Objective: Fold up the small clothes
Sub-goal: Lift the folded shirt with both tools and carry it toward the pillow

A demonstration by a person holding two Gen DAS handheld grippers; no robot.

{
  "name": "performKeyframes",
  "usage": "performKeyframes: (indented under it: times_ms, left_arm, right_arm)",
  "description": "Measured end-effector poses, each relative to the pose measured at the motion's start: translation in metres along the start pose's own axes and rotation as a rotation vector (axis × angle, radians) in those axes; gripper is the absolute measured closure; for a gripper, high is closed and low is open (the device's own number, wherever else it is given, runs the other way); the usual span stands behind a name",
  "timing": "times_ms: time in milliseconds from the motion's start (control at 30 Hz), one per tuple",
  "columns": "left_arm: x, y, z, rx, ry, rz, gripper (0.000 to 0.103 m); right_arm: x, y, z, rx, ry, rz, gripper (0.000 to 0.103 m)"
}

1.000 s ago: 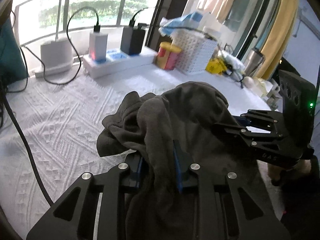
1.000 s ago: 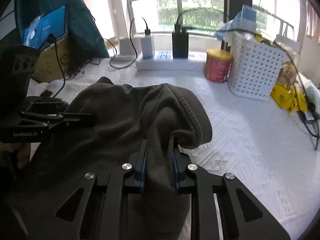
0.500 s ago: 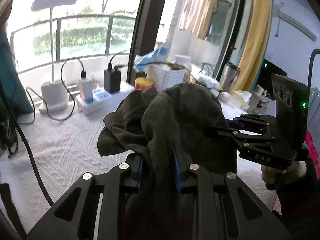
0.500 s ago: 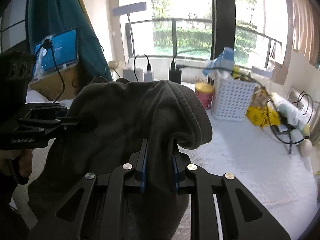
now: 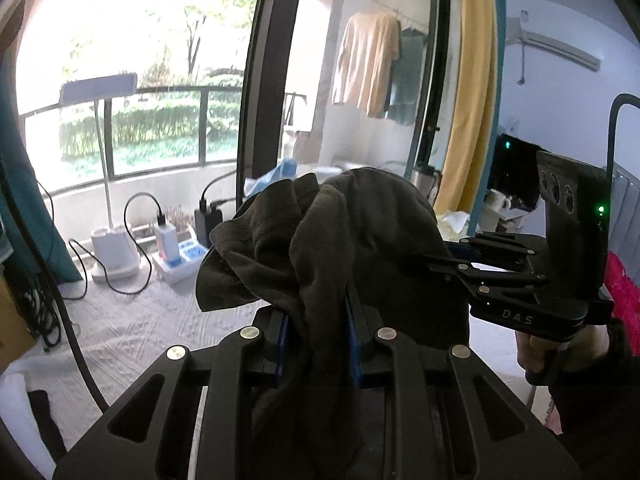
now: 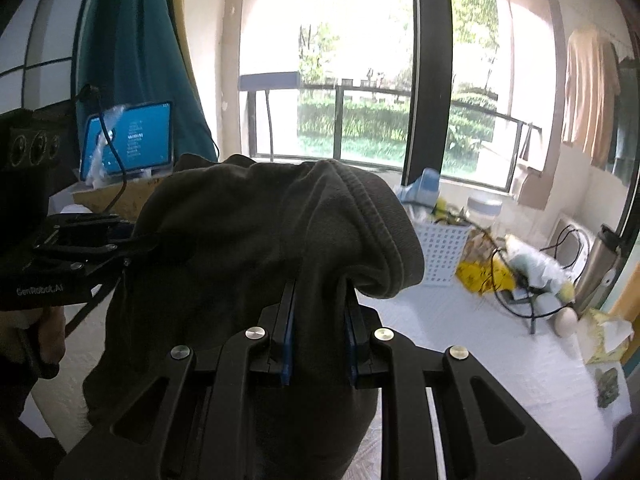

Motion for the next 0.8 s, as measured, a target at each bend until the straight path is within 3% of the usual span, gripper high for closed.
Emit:
performKeyframes:
  times_ms: [500, 800]
  left_arm:
    - [0.065, 0.020, -0.012, -0.045, 0.043, -0.152, 0.080]
    - [0.115, 0.028, -0.012, -0.067, 0.106, -0.234, 0.081]
  right_arm:
    - [0.062, 0.029, 0.030, 0.057, -0.013, -0.148, 0.084]
    - [0.099, 0.050, 0.067, 0.139, 0.027, -0.253, 0.084]
Point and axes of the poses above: each gripper's, at about its wrist camera, not at the fingertips, and x roughly against the way its jaws point, z to its left, y to its top, the point moved 7 cm from there along -x, roughly the way its jaws point, and after that the axes turned 10 degrees about -x, right-handed, at the moved point
